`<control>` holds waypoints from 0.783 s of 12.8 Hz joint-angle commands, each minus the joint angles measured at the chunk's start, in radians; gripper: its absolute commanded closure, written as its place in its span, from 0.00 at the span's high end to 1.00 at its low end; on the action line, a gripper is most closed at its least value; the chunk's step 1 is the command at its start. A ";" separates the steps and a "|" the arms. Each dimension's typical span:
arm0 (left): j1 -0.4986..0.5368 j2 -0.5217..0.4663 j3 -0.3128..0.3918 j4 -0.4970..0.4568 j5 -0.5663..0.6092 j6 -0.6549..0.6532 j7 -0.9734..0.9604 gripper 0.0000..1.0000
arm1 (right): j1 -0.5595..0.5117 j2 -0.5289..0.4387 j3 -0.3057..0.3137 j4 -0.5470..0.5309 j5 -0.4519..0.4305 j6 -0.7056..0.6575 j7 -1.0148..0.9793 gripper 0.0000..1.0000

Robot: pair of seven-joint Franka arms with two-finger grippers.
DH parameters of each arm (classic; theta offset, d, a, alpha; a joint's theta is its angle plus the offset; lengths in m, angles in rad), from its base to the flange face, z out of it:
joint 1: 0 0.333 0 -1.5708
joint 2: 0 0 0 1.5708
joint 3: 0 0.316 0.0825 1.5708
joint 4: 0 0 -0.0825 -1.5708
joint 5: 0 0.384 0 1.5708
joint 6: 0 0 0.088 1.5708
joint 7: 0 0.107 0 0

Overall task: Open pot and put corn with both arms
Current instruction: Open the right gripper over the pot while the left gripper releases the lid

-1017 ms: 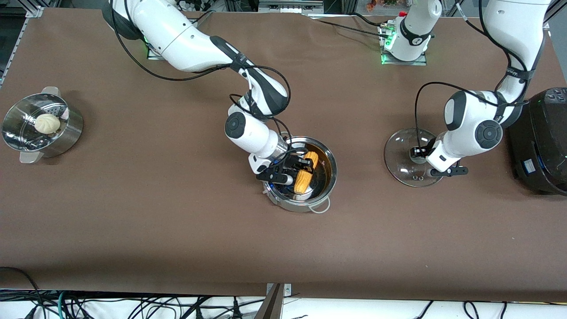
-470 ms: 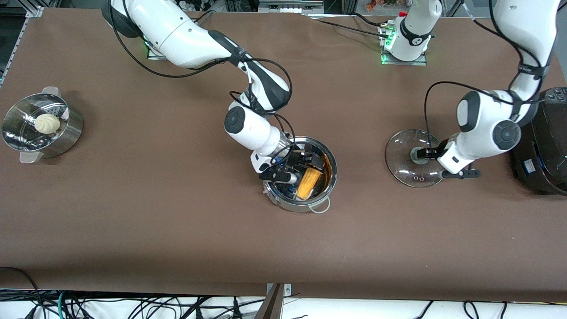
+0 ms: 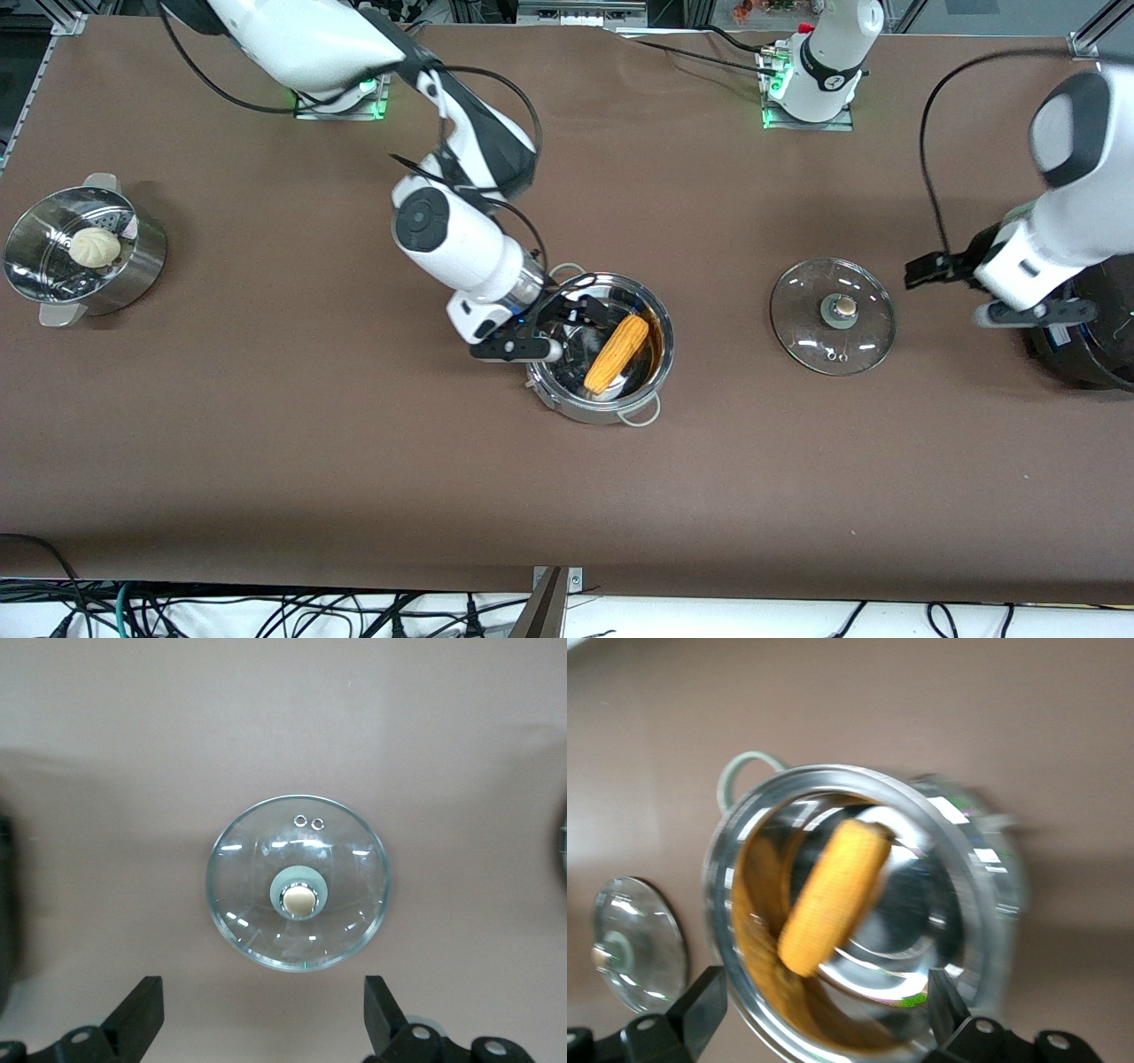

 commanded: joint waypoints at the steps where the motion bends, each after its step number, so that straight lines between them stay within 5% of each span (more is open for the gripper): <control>1: 0.000 -0.033 -0.005 0.121 0.012 -0.129 0.009 0.99 | -0.061 -0.165 0.009 -0.120 -0.071 -0.197 0.001 1.00; 4: -0.002 -0.033 -0.008 0.203 0.009 -0.212 -0.003 0.99 | -0.126 -0.347 -0.010 -0.327 -0.235 -0.248 -0.007 1.00; 8: 0.000 -0.032 -0.025 0.204 0.011 -0.223 -0.011 0.99 | -0.277 -0.558 -0.083 -0.499 -0.233 -0.315 -0.278 1.00; 10: 0.000 -0.033 -0.028 0.205 0.009 -0.238 -0.032 0.99 | -0.279 -0.639 -0.192 -0.486 -0.210 -0.452 -0.362 1.00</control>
